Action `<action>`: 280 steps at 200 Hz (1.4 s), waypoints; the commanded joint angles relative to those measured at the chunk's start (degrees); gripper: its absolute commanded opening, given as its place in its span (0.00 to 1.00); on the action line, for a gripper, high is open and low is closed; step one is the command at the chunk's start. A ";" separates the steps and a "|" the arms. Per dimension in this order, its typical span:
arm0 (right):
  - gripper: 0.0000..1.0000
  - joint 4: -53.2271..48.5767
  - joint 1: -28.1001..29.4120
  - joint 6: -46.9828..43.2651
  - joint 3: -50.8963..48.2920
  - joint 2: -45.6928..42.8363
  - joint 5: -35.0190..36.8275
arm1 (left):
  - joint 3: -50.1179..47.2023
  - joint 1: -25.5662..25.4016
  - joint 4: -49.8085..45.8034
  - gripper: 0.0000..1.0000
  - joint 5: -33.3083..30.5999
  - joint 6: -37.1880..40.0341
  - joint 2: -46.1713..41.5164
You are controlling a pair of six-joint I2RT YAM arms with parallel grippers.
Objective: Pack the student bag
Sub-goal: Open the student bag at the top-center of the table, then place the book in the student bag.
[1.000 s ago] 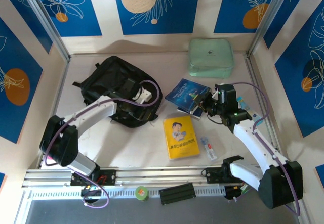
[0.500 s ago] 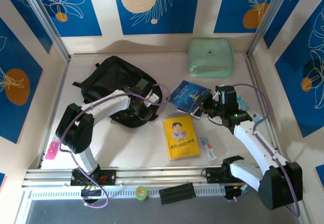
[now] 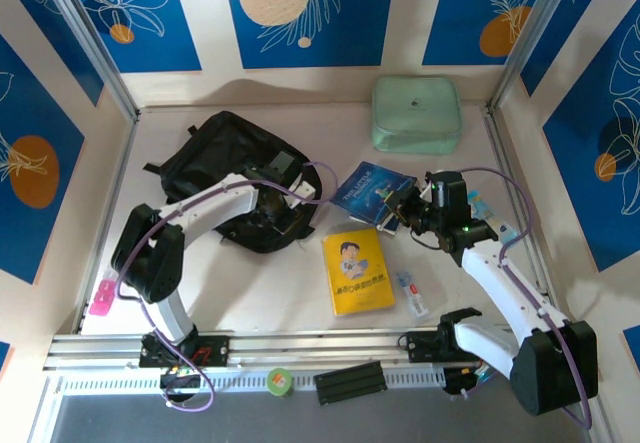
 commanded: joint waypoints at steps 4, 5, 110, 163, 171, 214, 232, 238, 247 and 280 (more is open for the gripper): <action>0.08 0.97 -0.58 -0.77 -0.10 -3.06 0.26 | 1.50 -0.46 -1.60 0.05 0.02 -0.66 -4.90; 0.08 0.91 -0.60 -0.78 -0.09 -3.18 0.28 | 1.49 -0.46 -1.54 0.05 -0.07 -0.71 -5.05; 0.08 16.24 4.45 -1.24 -1.37 -2.00 -12.84 | -6.06 -0.42 17.07 0.00 -16.50 -4.29 -25.45; 0.08 19.66 13.44 4.26 4.96 13.20 -8.63 | -10.99 -0.33 24.81 0.00 -15.74 -2.13 -29.68; 0.09 19.77 13.74 5.55 6.11 15.14 -8.21 | -11.52 -0.34 26.00 0.00 -15.31 -1.45 -30.42; 0.08 23.70 15.56 10.44 12.53 24.79 -10.65 | -13.19 -0.33 29.90 0.00 -11.39 1.19 -33.58; 0.07 27.91 16.11 12.56 14.90 28.36 -14.08 | -13.26 -0.28 30.99 0.00 -10.94 2.27 -34.40; 0.07 29.84 16.40 13.33 15.64 29.42 -14.94 | -13.16 -0.29 31.16 0.00 -10.53 2.77 -34.54; 0.07 31.44 16.81 14.41 16.70 30.68 -16.03 | -13.09 -0.28 31.70 0.00 -9.61 3.59 -34.85; 0.07 34.82 19.28 16.50 21.31 35.98 -17.73 | -13.28 -0.30 34.58 0.00 -6.87 5.21 -35.67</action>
